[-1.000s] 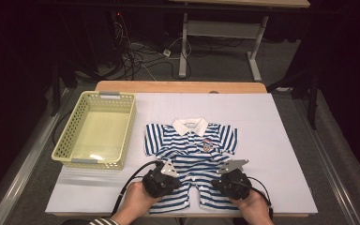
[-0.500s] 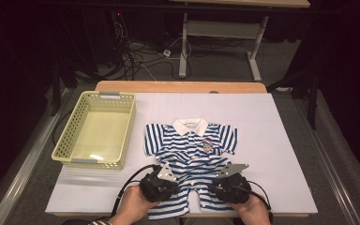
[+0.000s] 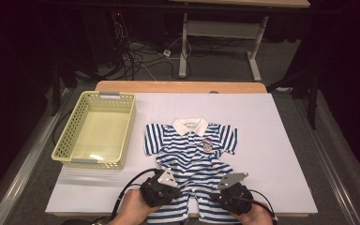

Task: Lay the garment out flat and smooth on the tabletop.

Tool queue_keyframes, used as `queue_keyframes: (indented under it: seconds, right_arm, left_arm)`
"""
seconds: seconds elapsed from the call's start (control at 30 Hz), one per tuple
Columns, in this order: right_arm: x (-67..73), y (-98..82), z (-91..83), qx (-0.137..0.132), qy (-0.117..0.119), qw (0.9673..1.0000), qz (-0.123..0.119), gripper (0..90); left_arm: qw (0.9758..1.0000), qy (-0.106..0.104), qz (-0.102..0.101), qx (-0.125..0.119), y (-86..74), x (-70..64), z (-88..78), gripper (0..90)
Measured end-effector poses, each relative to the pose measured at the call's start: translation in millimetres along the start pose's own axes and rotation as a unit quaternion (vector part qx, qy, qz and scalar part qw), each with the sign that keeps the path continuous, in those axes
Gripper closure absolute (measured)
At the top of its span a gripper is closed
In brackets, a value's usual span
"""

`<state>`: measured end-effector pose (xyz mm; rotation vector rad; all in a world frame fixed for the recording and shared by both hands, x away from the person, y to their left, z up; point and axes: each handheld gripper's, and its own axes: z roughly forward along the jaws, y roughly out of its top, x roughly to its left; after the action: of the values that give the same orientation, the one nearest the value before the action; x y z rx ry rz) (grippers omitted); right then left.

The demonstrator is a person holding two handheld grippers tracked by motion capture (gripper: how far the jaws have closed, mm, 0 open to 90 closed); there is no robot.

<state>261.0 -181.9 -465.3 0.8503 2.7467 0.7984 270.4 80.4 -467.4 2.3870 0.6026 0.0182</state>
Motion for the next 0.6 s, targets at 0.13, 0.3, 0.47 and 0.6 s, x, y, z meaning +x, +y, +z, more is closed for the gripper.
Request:
queue_keyframes:
  seconds: [0.13,0.3,0.47,0.6]
  right_arm:
    - [-7.3,-2.2,-8.2,-0.028,-0.024,0.9991,0.019,78.9]
    - [-35.1,-3.5,-18.7,-0.060,-0.060,0.9942,0.066,75.6]
    - [-59.6,-7.9,-21.9,-0.069,-0.089,0.9880,0.106,70.7]
    - [-70.7,-10.9,-14.9,-0.045,-0.092,0.9869,0.125,66.5]
  left_arm:
    - [0.9990,0.026,-0.027,-0.026,-4.8,11.2,-12.2,71.3]
    - [0.9935,0.077,-0.068,-0.050,-12.6,30.5,-27.2,64.9]
    - [0.9854,0.101,-0.122,-0.063,-23.0,52.9,-35.2,62.4]
    - [0.9836,0.101,-0.141,-0.050,-25.4,62.0,-30.7,61.4]
